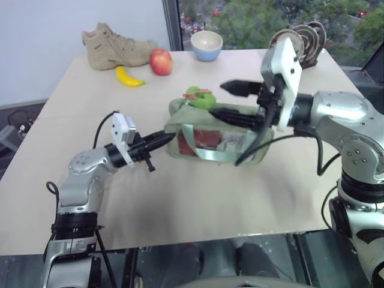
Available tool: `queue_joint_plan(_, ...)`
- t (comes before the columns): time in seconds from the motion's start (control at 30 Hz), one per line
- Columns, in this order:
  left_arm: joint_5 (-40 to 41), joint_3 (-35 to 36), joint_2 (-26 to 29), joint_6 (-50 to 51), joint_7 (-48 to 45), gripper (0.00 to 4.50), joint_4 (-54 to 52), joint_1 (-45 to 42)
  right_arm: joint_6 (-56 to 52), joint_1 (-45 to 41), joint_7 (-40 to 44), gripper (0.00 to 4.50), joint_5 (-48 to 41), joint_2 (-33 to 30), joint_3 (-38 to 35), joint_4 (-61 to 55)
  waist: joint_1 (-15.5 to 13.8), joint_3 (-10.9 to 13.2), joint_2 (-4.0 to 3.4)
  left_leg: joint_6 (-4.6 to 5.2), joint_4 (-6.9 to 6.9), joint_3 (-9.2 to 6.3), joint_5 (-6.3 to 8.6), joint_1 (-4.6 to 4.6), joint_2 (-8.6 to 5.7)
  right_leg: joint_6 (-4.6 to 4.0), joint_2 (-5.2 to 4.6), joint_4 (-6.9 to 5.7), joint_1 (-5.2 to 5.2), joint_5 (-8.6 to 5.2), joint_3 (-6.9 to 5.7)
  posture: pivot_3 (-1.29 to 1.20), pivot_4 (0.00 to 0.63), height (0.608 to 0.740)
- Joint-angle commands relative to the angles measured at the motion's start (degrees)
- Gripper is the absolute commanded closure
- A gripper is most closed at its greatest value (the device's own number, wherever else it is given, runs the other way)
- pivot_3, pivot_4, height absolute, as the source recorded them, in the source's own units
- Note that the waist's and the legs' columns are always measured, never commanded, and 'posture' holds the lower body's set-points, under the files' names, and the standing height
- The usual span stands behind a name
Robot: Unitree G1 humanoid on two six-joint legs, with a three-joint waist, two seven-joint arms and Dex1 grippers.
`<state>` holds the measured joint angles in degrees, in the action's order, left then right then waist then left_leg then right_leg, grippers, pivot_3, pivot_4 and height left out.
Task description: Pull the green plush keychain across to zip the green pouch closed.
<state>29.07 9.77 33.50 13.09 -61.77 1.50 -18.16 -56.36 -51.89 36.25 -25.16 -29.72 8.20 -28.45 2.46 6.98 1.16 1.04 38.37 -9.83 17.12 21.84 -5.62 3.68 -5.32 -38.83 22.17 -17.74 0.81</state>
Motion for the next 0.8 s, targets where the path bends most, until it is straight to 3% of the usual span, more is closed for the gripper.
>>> queue_joint_plan(0.03, 1.26, 0.28, -0.54, 0.48, 1.83, 4.50, -4.49, 0.47, 7.25, -1.39, -1.85, 1.32, 8.06, 0.60, 7.67, 5.53, 0.04, 0.00, 0.00, 0.00, -0.02, 0.03, 0.00, -0.03, -0.02, 0.00, -0.01, -0.01, 0.00, 0.00, 0.04, 0.00, 0.150, 0.740)
queue_joint_plan(0.4, 1.04, 0.22, -0.83, 0.66, 4.25, 4.50, -6.64, 1.60, 13.32, -5.45, 0.11, 1.32, 13.82, 5.42, 11.85, 16.44, 0.14, 0.01, -0.02, 0.00, -0.04, -0.03, 0.00, 0.02, -0.02, 0.00, -0.02, -0.01, 0.03, 0.00, -0.02, 0.00, 0.150, 0.740)
queue_joint_plan(0.5, 1.01, 0.12, -1.04, 0.49, 4.69, 4.50, -6.83, 1.76, 15.21, -5.60, 1.08, 2.22, 15.96, 5.71, 13.49, 18.27, 0.15, 0.01, -0.02, 0.00, -0.03, -0.01, 0.00, 0.03, -0.02, 0.00, -0.02, -0.01, 0.03, 0.00, -0.02, 0.00, 0.150, 0.740)
queue_joint_plan(0.6, 1.03, 0.11, -1.46, 0.41, 5.24, 4.50, -7.06, 2.13, 16.47, -5.21, 2.50, 3.69, 16.95, 5.85, 14.26, 18.56, 0.15, 0.01, -0.02, 0.00, -0.03, -0.01, 0.00, 0.03, -0.02, 0.00, -0.02, -0.01, 0.03, 0.00, -0.02, 0.00, 0.150, 0.740)
queue_joint_plan(0.67, 0.91, 0.19, -1.85, 0.33, 5.93, 4.50, -6.99, 2.38, 16.73, -4.77, 3.28, 4.43, 17.30, 5.71, 14.16, 18.19, 0.12, 0.01, -0.02, 0.00, -0.03, -0.01, 0.00, 0.03, -0.02, 0.00, -0.02, -0.01, 0.03, 0.00, -0.02, 0.00, 0.150, 0.740)
queue_joint_plan(0.8, 0.18, 0.36, -2.46, 0.48, 7.93, 4.50, -6.05, 2.64, 16.91, -4.22, 4.51, 4.43, 17.52, 4.05, 12.01, 16.70, 0.10, 0.01, -0.02, 0.00, -0.02, -0.03, 0.00, 0.03, -0.02, 0.00, -0.02, 0.00, 0.03, 0.00, -0.02, 0.00, 0.150, 0.740)
